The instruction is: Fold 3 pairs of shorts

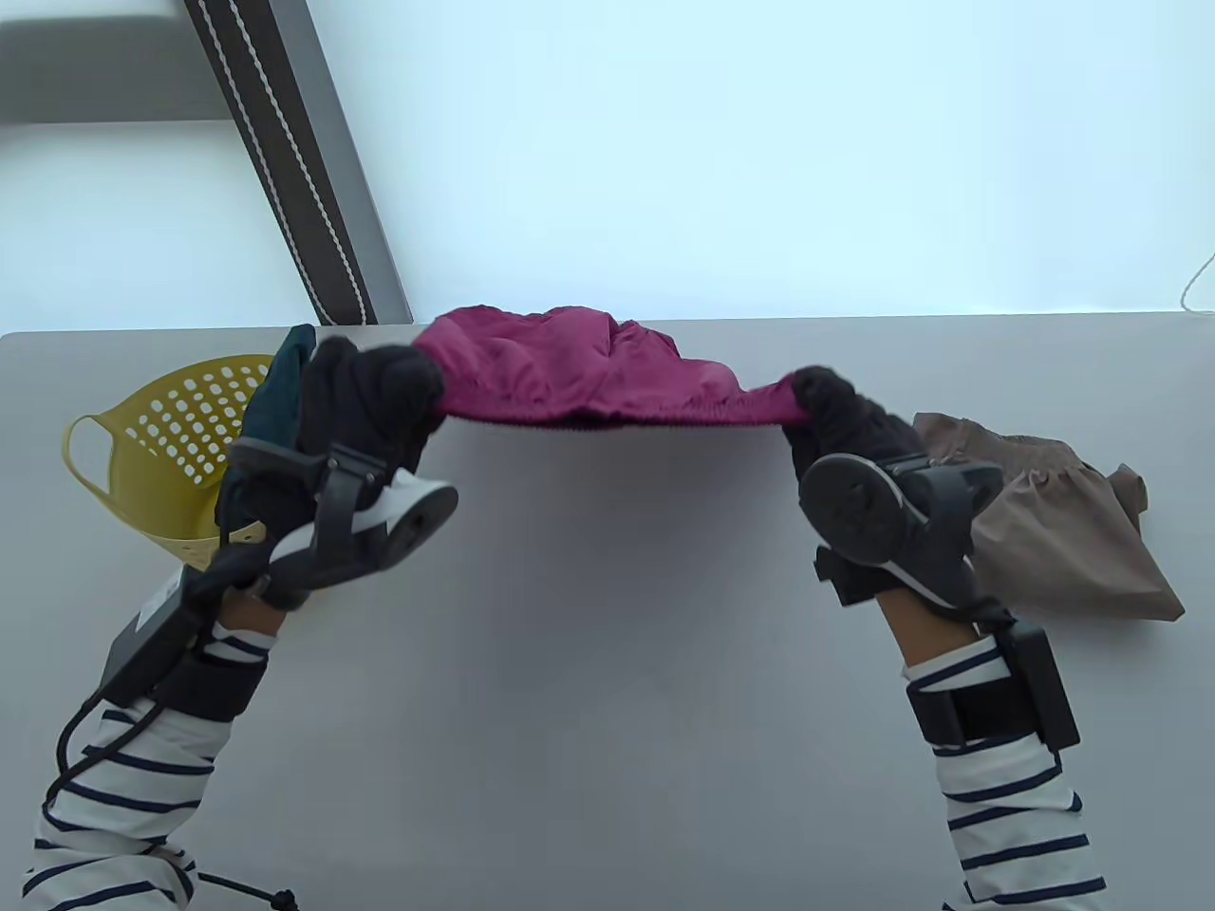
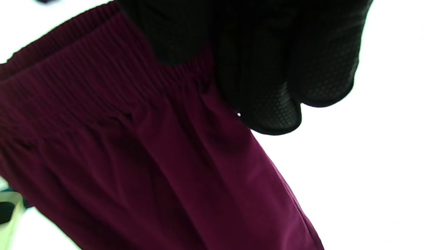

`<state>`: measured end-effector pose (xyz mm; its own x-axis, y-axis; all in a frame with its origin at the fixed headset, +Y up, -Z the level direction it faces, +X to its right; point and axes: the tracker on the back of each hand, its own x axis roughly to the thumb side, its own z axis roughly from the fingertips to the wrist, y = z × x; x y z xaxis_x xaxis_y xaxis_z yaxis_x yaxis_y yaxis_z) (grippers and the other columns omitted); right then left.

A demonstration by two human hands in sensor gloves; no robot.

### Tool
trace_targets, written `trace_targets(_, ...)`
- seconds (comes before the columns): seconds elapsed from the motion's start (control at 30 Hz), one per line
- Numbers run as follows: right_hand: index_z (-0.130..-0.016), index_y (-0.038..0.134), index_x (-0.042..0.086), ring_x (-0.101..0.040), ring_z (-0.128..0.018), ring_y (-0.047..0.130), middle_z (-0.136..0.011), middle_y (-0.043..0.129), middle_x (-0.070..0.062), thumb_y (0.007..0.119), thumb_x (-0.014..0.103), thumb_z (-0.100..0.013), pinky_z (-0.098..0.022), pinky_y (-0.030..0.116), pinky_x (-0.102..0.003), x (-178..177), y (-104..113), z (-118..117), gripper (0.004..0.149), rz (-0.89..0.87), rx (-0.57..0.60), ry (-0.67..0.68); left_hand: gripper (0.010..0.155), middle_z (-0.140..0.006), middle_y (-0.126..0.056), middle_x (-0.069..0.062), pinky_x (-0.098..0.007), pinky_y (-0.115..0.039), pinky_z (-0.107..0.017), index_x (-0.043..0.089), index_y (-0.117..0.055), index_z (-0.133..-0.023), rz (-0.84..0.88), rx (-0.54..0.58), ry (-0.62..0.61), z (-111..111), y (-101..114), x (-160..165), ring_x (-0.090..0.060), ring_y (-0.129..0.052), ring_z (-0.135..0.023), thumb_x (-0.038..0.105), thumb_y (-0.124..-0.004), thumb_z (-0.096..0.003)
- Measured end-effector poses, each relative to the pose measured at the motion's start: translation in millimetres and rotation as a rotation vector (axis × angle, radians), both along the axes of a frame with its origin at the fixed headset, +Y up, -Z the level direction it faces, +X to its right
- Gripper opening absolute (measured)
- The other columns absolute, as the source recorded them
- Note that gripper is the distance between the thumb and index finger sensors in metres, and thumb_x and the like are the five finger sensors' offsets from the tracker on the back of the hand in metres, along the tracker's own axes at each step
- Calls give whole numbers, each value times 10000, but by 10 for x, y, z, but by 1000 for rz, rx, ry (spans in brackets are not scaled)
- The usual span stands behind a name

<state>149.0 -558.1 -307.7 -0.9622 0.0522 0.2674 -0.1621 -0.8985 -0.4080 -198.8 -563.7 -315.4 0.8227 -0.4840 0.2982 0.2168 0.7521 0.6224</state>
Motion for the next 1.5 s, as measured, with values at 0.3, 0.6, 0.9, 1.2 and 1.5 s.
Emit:
trace_targets(0.3, -1018, 281, 150, -532, -964, 346, -1077, 335, -182, 617, 394, -500, -654, 379, -646, 73, -2006, -374, 663, 26, -888, 97, 536, -1109, -692, -3, -533, -684, -727, 400, -482, -988, -422, -673, 96, -96, -1899, 87, -202, -904, -895, 326, -589, -468)
trace_targets(0.6, -1029, 364, 150, -475, -931, 315, -1029, 284, -178, 591, 398, -505, -641, 367, -580, 12, -2091, -38, 623, 199, -916, 208, 530, -1079, -719, -4, -549, -692, -715, 325, -478, -1002, -479, -659, -54, 464, -1907, 63, -220, -907, -882, 317, -584, -483)
trace_targets(0.9, -1028, 349, 128, -491, -919, 305, -1021, 265, -206, 590, 402, -501, -643, 425, -571, 27, -2134, 558, 642, 249, -884, 296, 541, -1080, -708, -77, -569, -693, -701, 264, -468, -1019, -493, -628, -163, 1114, -1973, -19, -258, -909, -860, 304, -589, -494)
trace_targets(1.2, -1056, 259, 100, -550, -927, 435, -1054, 369, -257, 575, 506, -497, -592, 460, -673, -120, -1854, 261, 760, 233, -898, 219, 468, -1018, -802, 24, -548, -711, -707, 327, -595, -972, -215, -520, -118, 745, -1619, 8, -220, -945, -828, 351, -578, -505)
trace_targets(1.5, -955, 576, -127, -406, -466, 1052, -688, 873, -386, 553, 531, -499, -256, 893, -428, -428, -1815, -904, 801, -6, -985, -308, 460, -938, -916, 65, -552, -714, -706, 307, -725, -915, -284, -737, 151, -133, -1733, 68, -228, -988, -822, 415, -548, -504)
